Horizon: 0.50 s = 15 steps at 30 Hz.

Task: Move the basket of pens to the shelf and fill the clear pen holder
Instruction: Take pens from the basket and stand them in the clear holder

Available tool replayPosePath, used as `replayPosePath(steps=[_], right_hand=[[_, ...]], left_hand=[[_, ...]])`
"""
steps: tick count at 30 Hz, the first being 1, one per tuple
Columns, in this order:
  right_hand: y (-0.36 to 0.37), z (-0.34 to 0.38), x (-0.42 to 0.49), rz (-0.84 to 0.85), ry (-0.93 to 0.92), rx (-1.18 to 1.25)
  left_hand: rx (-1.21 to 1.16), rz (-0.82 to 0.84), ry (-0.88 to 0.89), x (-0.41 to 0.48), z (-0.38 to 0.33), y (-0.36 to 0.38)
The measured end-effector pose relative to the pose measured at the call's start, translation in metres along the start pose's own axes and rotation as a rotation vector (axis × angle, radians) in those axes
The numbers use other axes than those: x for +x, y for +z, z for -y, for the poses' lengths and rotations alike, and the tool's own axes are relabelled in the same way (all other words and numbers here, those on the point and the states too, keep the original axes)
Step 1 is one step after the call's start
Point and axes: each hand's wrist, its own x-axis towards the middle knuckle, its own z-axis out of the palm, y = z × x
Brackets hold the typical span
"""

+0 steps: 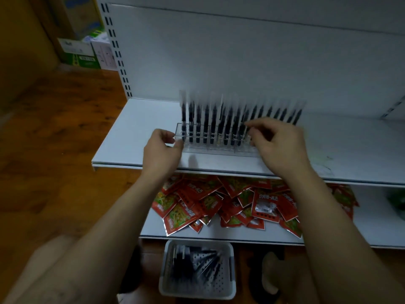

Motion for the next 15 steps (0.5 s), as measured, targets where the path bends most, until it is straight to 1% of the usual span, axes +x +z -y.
replayPosePath(steps=[3,6,9,11,13,15], right_hand=[[0.007,0.005,-0.020,0.137,0.026,-0.030],[0.023,0.004,-0.045,0.325,0.091,-0.050],[0.043,-0.004,-0.071,0.487,0.125,-0.147],[0.058,-0.015,-0.088,0.606,0.154,-0.191],[0.074,-0.030,-0.105,0.720,0.205,-0.184],[0.093,-0.048,-0.126,0.805,0.283,-0.165]], left_hand=[[-0.032,0.014,-0.047,-0.029,0.009,0.003],[-0.019,0.076,-0.009,-0.057,0.024,0.011],[0.103,0.174,0.064,-0.078,0.046,0.019],[0.219,0.243,0.077,-0.088,0.068,0.024],[0.263,0.309,0.009,-0.101,0.094,0.028],[0.279,0.347,-0.118,-0.118,0.121,0.032]])
